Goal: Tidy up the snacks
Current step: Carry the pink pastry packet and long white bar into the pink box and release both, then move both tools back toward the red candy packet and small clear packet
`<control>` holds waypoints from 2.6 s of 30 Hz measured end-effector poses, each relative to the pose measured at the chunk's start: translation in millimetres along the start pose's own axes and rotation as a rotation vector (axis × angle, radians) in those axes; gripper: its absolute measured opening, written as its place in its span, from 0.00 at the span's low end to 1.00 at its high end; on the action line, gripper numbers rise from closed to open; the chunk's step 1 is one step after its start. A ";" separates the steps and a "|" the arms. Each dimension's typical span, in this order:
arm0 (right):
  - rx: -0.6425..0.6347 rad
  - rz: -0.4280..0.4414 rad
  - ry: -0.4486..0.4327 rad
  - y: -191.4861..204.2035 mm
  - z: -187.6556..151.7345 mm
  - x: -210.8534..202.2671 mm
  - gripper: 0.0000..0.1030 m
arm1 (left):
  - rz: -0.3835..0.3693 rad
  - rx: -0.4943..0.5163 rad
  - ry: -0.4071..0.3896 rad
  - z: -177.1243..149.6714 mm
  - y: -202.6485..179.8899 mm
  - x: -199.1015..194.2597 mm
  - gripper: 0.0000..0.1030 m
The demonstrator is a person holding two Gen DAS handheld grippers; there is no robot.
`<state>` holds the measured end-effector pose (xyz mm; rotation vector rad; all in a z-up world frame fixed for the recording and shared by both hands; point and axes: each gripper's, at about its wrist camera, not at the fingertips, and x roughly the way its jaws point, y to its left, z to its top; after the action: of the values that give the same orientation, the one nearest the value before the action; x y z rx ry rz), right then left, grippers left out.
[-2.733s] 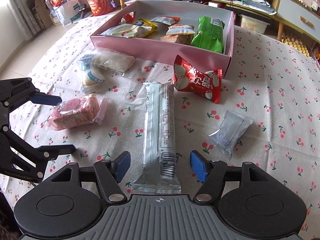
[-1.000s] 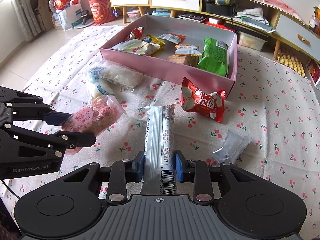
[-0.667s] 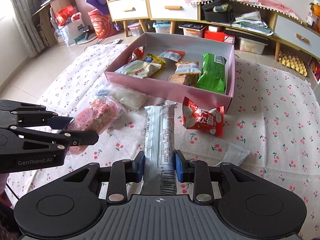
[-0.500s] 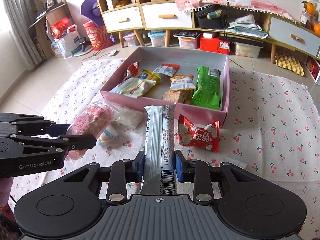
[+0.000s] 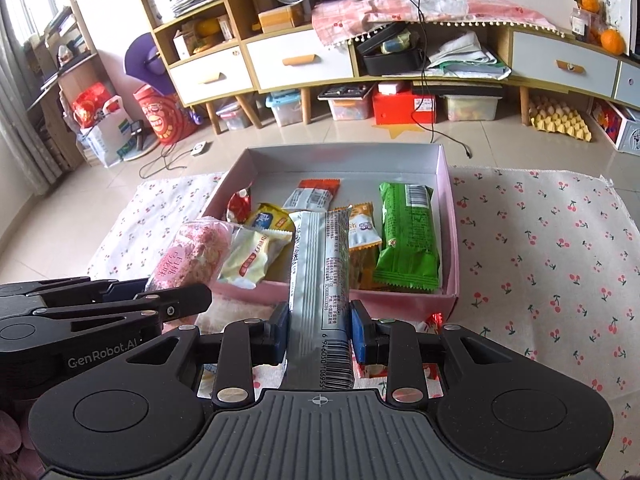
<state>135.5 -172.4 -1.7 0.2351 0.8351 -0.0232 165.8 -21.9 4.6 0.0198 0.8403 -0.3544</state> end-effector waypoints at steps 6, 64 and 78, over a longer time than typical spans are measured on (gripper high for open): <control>0.022 -0.029 -0.021 -5.8 19.2 19.0 0.28 | 0.044 0.057 -0.027 19.6 -4.0 22.0 0.30; -0.012 -0.083 -0.058 -31.1 -19.1 -49.3 0.79 | 0.134 0.117 -0.023 -18.6 -5.6 -23.6 0.96; -0.031 -0.140 0.005 -59.7 -68.4 -46.7 0.83 | 0.205 -0.068 0.030 -65.5 23.9 -17.1 0.99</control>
<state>47.3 -219.1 -23.3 0.1470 0.8552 -0.1407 115.4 16.0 -29.7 0.0479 0.8716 -0.1326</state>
